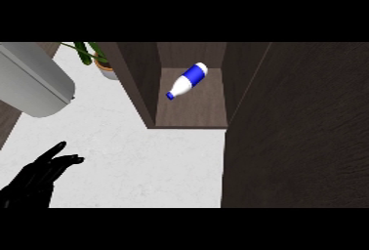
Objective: Pick up the bottled water, place it into the cabinet and close the cabinet
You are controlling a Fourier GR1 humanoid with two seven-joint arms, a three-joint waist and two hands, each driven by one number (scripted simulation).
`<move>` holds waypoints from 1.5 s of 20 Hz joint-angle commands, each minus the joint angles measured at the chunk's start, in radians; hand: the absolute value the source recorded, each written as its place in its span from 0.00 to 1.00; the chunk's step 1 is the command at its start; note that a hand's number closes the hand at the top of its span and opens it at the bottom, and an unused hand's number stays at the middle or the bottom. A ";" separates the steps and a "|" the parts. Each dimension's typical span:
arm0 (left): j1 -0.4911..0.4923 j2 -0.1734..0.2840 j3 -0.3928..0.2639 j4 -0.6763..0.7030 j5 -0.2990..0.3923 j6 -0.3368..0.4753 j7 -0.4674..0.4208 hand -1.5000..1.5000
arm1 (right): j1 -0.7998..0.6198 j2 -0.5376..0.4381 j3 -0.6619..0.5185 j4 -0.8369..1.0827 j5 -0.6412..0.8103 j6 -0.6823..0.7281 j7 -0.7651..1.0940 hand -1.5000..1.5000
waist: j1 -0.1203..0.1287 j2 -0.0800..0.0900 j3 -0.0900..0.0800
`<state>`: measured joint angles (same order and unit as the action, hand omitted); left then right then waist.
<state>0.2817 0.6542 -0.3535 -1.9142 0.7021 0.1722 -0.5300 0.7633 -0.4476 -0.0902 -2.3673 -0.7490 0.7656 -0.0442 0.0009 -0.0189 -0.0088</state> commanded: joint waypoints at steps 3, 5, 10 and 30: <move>0.076 0.071 0.092 -0.028 0.053 -0.056 -0.015 0.00 | -0.017 -0.022 0.054 -0.313 0.143 -0.042 0.090 1.00 | 0.006 -0.005 -0.004; 0.085 0.081 0.121 -0.017 0.079 -0.074 -0.015 0.00 | -0.047 -0.043 0.080 -0.311 0.151 -0.040 0.109 1.00 | 0.004 -0.005 -0.007; 0.155 0.120 0.150 -0.032 0.112 -0.136 -0.020 0.00 | -0.143 -0.061 0.165 -0.289 0.168 -0.062 0.150 1.00 | 0.027 -0.013 -0.011; 0.284 0.212 0.315 -0.031 0.214 -0.284 -0.041 0.00 | -0.615 0.025 0.536 -0.131 0.223 -0.385 0.411 1.00 | 0.064 -0.016 -0.015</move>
<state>0.5432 0.8552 -0.0604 -1.9443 0.9053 -0.0818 -0.5625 0.2235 -0.4450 0.4073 -2.3460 -0.6616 0.4893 0.2737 0.0546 -0.0379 -0.0239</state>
